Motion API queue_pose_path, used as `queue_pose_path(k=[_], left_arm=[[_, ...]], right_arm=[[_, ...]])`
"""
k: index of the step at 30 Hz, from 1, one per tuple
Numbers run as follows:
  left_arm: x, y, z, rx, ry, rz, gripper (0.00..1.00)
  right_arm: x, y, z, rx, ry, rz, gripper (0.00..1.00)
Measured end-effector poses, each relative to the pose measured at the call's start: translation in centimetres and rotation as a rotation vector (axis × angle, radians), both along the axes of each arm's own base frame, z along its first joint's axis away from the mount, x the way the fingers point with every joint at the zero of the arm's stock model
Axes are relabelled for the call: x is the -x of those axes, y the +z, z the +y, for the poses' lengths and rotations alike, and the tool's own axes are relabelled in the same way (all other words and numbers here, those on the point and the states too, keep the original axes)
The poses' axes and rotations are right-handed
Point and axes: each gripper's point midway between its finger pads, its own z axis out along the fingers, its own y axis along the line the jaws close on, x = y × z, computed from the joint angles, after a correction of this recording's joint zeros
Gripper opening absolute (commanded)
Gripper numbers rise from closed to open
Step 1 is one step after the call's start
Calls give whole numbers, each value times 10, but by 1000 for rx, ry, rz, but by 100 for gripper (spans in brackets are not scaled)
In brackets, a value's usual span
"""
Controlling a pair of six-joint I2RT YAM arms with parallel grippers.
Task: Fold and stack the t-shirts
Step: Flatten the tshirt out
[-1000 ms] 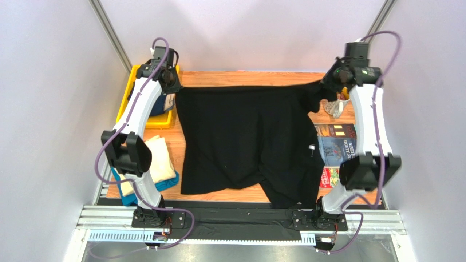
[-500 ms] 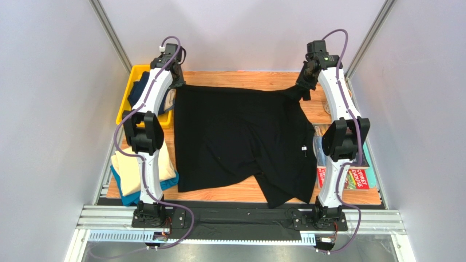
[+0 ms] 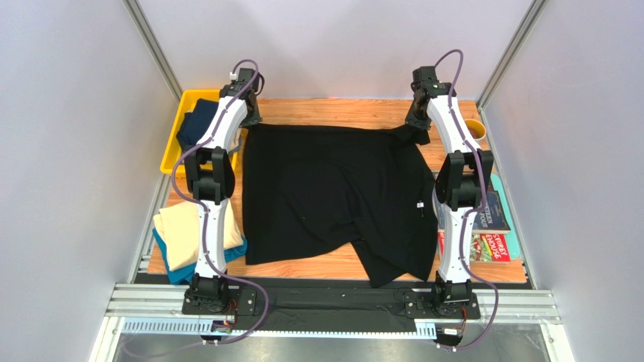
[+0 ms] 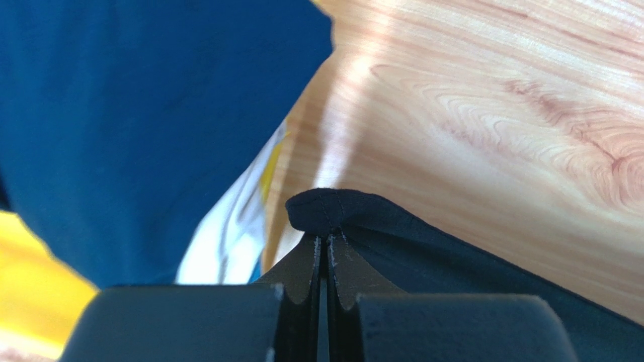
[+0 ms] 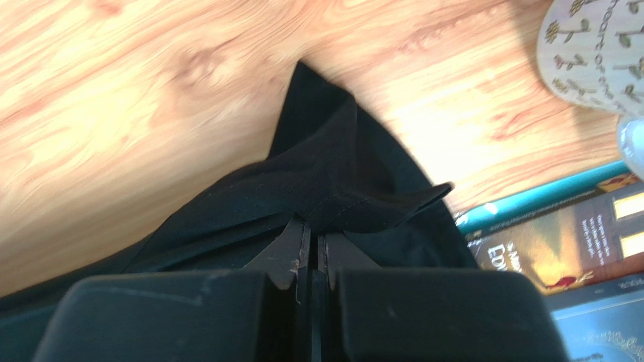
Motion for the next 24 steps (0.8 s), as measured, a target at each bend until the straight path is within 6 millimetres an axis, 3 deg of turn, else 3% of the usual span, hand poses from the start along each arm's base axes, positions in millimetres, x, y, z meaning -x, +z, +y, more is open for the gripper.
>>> queue_pose_path(k=[3,9,24], left_arm=[[-5,-9,-3,11,-9,4,0],[-6,-18,-6,23,-17,17,0],[-17,-9,6,39,7,-27,0]], right_arm=[[-8,-9,-6,38,-18,4,0],[-28,-8,-10,70,-36,-44,0],[-69,-3,1,31,11,-184,1]])
